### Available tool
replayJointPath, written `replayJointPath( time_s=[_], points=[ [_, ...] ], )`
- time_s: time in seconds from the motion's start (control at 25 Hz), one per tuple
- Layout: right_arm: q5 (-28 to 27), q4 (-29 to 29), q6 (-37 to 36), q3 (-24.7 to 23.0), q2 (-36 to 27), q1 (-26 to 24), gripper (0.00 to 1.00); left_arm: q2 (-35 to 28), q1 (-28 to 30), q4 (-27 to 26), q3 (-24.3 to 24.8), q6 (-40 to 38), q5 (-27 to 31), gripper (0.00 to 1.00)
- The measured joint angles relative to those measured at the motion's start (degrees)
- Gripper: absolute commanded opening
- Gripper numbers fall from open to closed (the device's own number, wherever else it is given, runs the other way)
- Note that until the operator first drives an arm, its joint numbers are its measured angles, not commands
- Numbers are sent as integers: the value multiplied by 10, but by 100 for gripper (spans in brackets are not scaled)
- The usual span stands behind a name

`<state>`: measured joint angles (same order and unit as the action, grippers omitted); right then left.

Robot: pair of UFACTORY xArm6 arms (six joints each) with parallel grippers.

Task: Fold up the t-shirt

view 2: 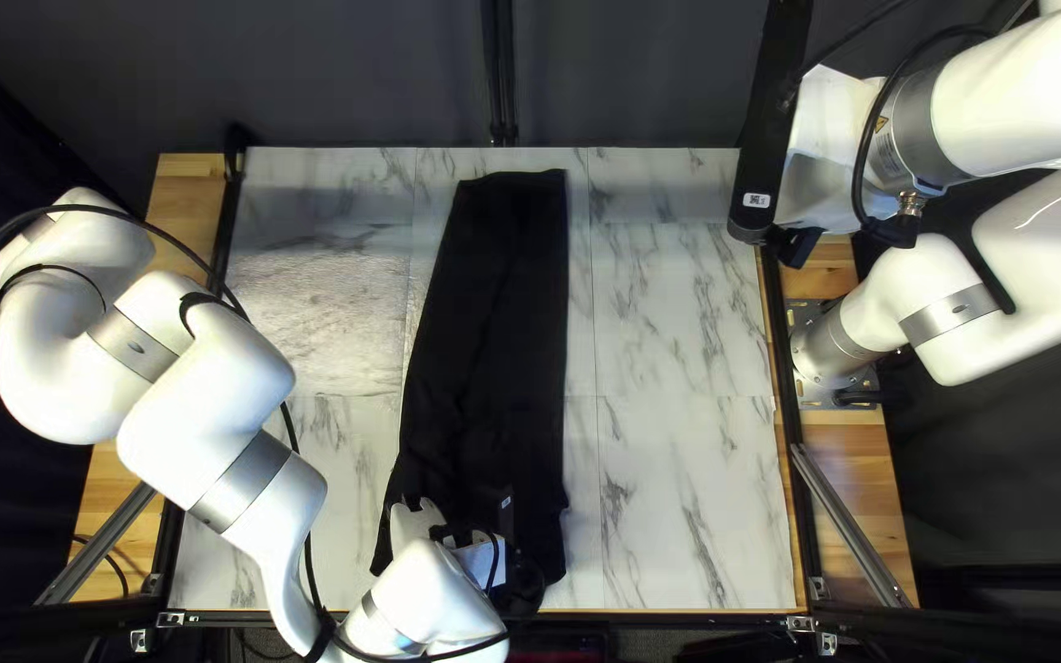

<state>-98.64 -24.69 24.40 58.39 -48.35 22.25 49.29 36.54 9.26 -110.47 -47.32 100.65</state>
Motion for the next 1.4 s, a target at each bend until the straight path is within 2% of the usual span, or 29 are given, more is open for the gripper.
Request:
replayJointPath(
  time_s=[0.04,0.08,0.12,0.24,0.44,0.72,0.92,1.4],
  points=[
    [0,0,0,0,0,0,100,-8,0,-2,13,-1,-6,41],
    [0,0,0,0,0,0,100,-15,0,-3,26,-3,-12,96],
    [0,0,0,0,0,0,100,-23,-1,-5,39,-5,-17,100],
    [0,0,0,0,0,0,100,-51,-5,-9,75,-17,-33,100],
    [0,0,0,0,0,0,100,-77,-1,-6,89,-36,-50,100],
    [0,0,0,0,0,0,100,-60,3,11,63,-37,-91,100],
    [0,0,0,0,0,0,100,-66,-6,33,71,-33,-132,100],
    [0,0,0,0,0,0,100,-57,-21,62,50,-27,-121,100]
  ],
)
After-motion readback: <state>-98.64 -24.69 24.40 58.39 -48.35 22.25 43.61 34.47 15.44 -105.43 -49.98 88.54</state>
